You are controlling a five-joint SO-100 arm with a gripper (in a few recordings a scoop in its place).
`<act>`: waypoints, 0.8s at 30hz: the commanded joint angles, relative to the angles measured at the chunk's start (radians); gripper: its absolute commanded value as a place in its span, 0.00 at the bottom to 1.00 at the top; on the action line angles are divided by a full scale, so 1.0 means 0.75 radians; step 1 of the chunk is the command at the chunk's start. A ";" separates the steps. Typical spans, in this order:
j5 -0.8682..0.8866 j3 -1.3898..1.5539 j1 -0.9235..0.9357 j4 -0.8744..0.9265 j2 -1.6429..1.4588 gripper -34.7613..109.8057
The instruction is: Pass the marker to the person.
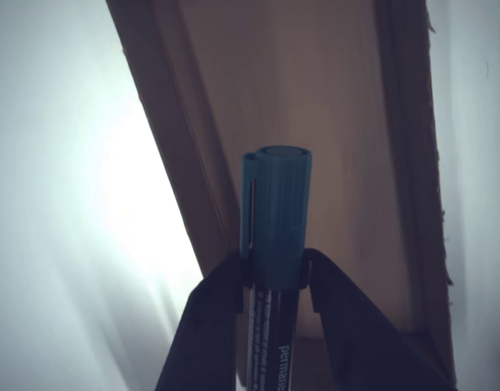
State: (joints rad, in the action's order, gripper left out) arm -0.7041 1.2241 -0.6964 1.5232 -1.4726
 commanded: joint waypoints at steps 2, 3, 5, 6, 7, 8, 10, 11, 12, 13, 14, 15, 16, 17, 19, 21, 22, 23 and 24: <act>0.020 -0.100 -0.112 0.074 -0.229 0.21; 0.022 -0.100 -0.125 0.086 -0.256 0.21; 0.022 -0.106 -0.145 0.104 -0.303 0.21; 0.016 -0.110 -0.151 0.106 -0.327 0.21; 0.010 -0.115 -0.157 0.106 -0.354 0.21; 0.004 -0.119 -0.162 0.102 -0.374 0.21; -0.010 -0.135 -0.164 0.092 -0.413 0.21; -0.018 -0.143 -0.164 0.084 -0.425 0.21; -0.025 -0.149 -0.164 0.072 -0.436 0.21; -0.033 -0.153 -0.164 0.055 -0.446 0.21; -0.037 -0.155 -0.164 0.035 -0.456 0.21; -0.043 -0.155 -0.164 0.006 -0.462 0.21; -0.047 -0.155 -0.162 -0.022 -0.470 0.21; -0.049 -0.160 -0.160 -0.055 -0.477 0.21; -0.051 -0.176 -0.149 -0.123 -0.485 0.21; -0.072 -0.172 -0.155 -0.202 -0.495 0.21; -0.088 -0.157 -0.166 -0.241 -0.501 0.21; -0.100 -0.147 -0.180 -0.276 -0.503 0.21; -0.112 -0.139 -0.194 -0.311 -0.503 0.21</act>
State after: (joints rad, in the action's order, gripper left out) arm -0.7486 1.1643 -0.7777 1.3806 -1.7825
